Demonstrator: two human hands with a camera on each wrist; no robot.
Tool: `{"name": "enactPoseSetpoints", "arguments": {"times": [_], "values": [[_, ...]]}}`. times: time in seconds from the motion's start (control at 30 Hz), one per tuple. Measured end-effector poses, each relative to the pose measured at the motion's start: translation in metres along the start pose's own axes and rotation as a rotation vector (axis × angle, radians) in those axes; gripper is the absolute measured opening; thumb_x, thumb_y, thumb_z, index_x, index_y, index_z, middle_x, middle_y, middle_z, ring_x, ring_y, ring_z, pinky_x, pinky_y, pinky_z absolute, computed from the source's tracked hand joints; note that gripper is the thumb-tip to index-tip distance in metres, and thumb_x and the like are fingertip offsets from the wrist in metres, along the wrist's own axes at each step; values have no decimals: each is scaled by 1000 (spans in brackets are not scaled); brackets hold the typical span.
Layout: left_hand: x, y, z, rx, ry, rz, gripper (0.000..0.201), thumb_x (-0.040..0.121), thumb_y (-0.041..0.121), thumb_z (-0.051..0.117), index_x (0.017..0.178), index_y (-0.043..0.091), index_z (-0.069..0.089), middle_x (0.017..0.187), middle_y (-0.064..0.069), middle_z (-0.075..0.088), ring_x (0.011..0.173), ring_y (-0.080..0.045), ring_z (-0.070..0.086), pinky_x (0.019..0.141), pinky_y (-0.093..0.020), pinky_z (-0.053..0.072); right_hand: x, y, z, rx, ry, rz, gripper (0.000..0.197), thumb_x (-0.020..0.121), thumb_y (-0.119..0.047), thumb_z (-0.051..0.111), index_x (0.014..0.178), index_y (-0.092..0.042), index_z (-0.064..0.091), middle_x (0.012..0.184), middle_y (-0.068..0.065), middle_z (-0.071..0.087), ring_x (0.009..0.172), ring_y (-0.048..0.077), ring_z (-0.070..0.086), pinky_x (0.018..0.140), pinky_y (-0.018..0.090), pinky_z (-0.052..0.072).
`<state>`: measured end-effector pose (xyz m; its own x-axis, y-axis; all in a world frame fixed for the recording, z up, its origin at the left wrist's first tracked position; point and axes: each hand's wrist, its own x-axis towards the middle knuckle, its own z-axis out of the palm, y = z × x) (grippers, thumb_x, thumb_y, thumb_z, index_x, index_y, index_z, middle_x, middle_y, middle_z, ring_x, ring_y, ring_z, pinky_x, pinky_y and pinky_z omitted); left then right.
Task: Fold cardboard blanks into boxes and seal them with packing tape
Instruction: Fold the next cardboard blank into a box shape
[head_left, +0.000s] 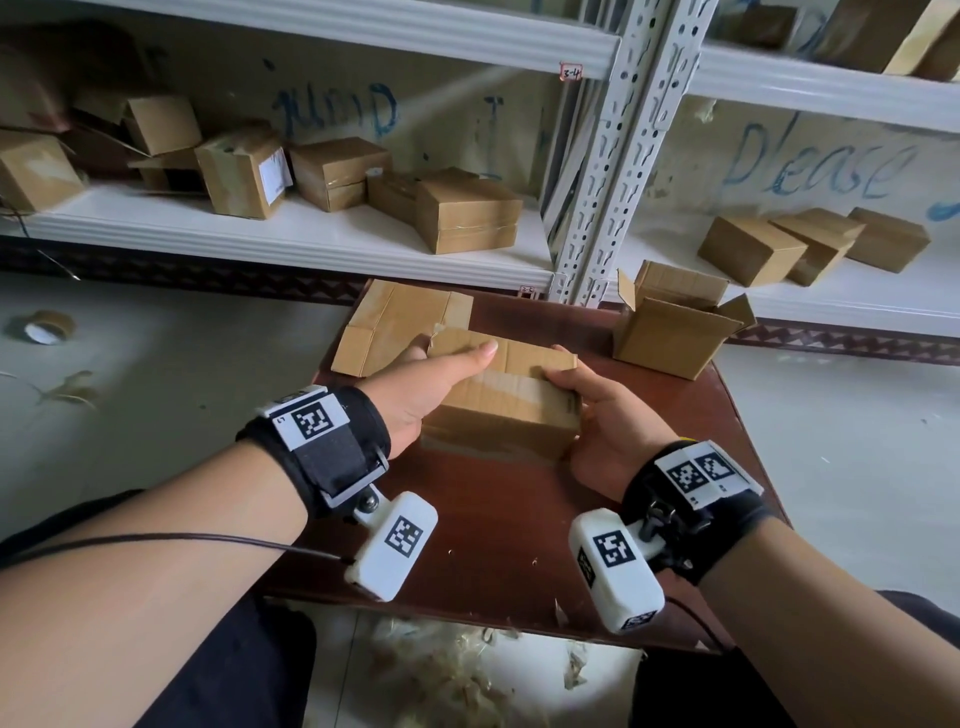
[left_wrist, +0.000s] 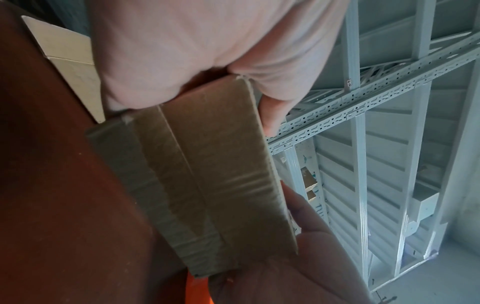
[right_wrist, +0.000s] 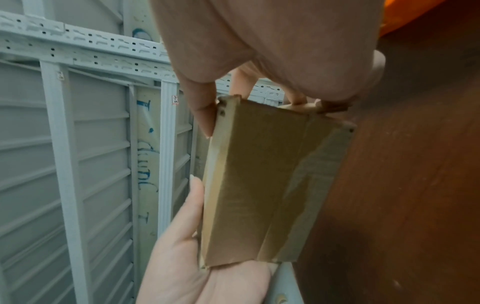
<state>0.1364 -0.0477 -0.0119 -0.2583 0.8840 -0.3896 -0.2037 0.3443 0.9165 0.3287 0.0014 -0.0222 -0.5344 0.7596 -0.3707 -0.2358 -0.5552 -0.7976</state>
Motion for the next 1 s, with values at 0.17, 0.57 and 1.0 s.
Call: {"name": "enactPoseSetpoints", "arguments": {"times": [0.17, 0.57, 1.0], "values": [[9, -12, -2, 124, 30, -35, 112, 89, 54, 75, 165, 22, 0, 171, -1, 18, 157, -20, 16, 125, -43, 13, 10, 15, -5, -124, 168, 5, 37, 95, -13, 69, 122, -38, 73, 118, 4, 73, 101, 27, 68, 96, 52, 56], [28, -61, -2, 340, 90, -215, 111, 84, 67, 72, 163, 13, 16, 165, -13, 31, 152, -33, 30, 120, -52, 29, 9, 39, -12, -521, 409, 52, 55, 91, -23, 82, 143, -28, 62, 97, -6, 64, 111, 24, 71, 96, 39, 60], [30, -75, -3, 295, 107, -166, 119, 80, 66, 76, 164, 11, 12, 163, -10, 37, 150, -26, 34, 121, -47, 28, 15, 52, -11, -760, 467, 45, 46, 91, -53, 75, 129, -29, 65, 122, 0, 68, 95, 20, 71, 75, 30, 60]]}}
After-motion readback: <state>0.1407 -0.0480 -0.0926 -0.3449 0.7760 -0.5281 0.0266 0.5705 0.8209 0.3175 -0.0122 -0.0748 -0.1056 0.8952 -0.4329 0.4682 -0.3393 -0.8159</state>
